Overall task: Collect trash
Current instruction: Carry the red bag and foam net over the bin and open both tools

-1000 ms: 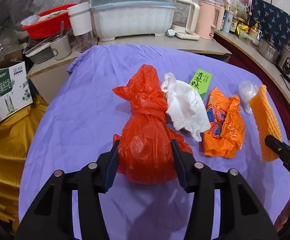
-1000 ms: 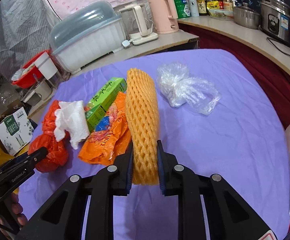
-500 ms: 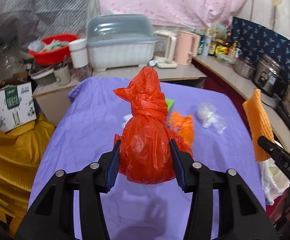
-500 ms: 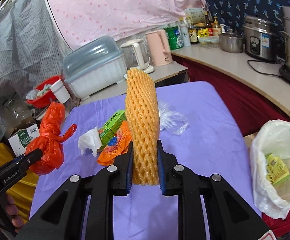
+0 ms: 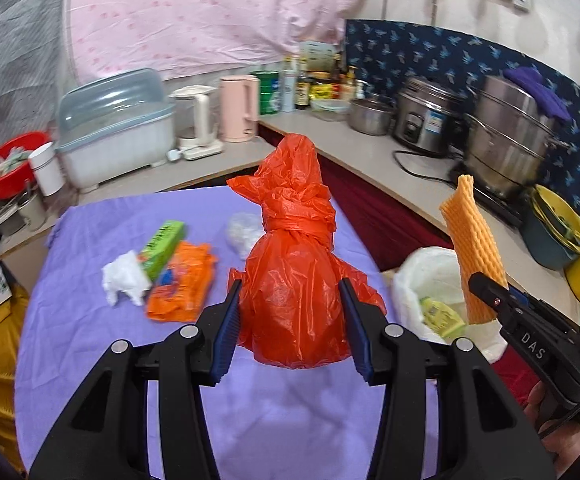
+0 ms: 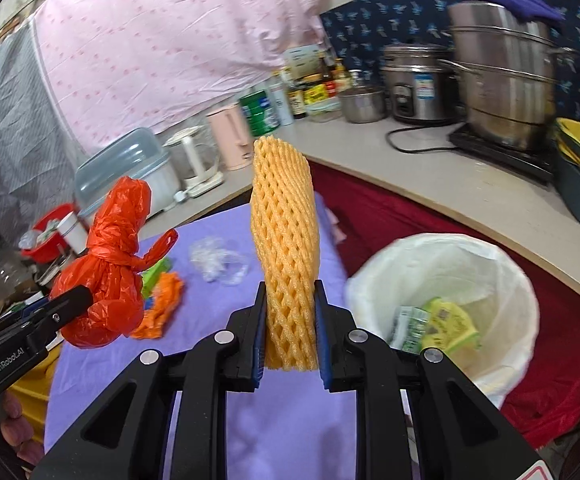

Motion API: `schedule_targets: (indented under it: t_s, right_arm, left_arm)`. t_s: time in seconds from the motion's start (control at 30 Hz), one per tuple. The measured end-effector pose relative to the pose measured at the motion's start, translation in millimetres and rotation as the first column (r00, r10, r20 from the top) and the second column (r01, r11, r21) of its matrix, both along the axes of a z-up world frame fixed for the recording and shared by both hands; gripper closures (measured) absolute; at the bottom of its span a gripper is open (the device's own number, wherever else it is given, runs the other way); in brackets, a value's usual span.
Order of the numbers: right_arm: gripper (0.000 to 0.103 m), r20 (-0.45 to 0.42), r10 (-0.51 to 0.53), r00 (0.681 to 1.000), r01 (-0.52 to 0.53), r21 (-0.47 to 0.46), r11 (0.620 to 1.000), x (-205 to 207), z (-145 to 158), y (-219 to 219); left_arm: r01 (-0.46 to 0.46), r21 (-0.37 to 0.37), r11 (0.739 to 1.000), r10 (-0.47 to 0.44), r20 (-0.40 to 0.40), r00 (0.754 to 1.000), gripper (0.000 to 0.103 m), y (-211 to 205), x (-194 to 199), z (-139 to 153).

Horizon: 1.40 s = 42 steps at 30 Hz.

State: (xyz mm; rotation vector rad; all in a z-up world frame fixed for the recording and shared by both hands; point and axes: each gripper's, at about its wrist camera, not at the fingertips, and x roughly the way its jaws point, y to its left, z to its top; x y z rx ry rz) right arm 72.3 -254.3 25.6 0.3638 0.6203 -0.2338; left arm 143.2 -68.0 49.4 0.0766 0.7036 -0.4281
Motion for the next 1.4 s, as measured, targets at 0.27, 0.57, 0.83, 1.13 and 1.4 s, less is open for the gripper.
schedule_targets:
  t_s: [0.27, 0.57, 0.83, 1.13, 1.4]
  right_arm:
    - [0.083, -0.043, -0.116, 0.992, 0.116, 0.007, 0.993, -42.7, -19.9, -68.3]
    - [0.083, -0.122, -0.176, 0.977, 0.182, 0.037, 0.983, -52.2, -57.7, -113.7]
    - [0.079, -0.147, -0.198, 0.969, 0.209, 0.063, 0.976, -48.9, -78.0, -129.2]
    - [0.074, -0.15, -0.221, 0.964, 0.233, 0.067, 0.97, -42.5, -83.0, -137.8]
    - [0.052, -0.103, -0.248, 0.963, 0.254, 0.051, 0.966, -42.4, -68.7, -140.8]
  left_arm:
    - [0.153, 0.047, 0.987, -0.152, -0.024, 0.988, 0.058, -92.0, -27.3, -18.1]
    - [0.282, 0.1, 0.954, -0.274, -0.085, 0.958, 0.058, -165.6, -38.2, -51.2]
    - [0.335, 0.118, 0.935, -0.318, -0.141, 0.938, 0.057, -194.6, -29.0, -74.0]
    - [0.345, 0.121, 0.931, -0.326, -0.149, 0.933, 0.054, -206.1, -17.3, -80.7]
    - [0.324, 0.082, 0.942, -0.315, -0.112, 0.943, 0.03, -206.8, -11.0, -69.9]
